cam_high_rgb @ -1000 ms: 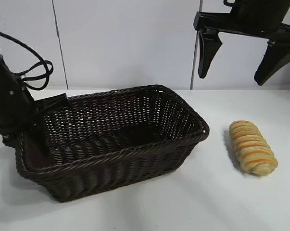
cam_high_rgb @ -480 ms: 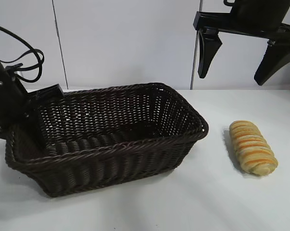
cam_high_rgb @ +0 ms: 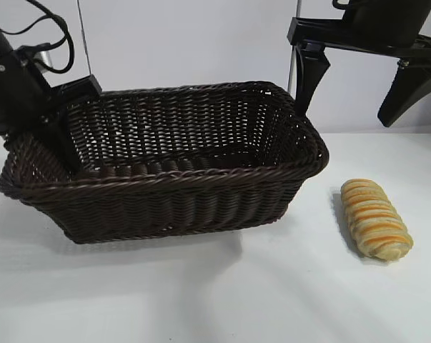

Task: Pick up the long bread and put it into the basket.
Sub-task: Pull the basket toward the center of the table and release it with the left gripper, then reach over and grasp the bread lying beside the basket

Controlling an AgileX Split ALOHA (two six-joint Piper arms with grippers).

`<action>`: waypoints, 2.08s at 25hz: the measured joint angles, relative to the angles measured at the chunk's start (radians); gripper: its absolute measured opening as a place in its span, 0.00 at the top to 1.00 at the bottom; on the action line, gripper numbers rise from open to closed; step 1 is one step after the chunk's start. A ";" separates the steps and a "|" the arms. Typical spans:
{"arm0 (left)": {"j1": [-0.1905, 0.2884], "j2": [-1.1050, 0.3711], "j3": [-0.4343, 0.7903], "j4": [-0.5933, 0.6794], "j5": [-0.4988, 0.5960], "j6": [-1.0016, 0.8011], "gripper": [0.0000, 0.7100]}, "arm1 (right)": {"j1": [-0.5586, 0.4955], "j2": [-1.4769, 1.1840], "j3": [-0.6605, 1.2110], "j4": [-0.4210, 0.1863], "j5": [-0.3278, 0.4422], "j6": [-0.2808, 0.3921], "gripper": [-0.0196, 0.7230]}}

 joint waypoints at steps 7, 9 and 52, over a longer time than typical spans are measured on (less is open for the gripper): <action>-0.037 0.104 -0.011 0.027 -0.013 0.039 0.86 | 0.000 0.000 0.000 0.000 0.000 0.000 0.04; -0.049 0.126 -0.014 0.026 -0.027 0.041 0.86 | 0.000 0.000 0.000 0.000 0.000 0.000 0.04; -0.056 -0.122 -0.067 0.168 0.080 -0.102 0.07 | 0.000 0.000 0.000 0.000 0.002 0.000 0.04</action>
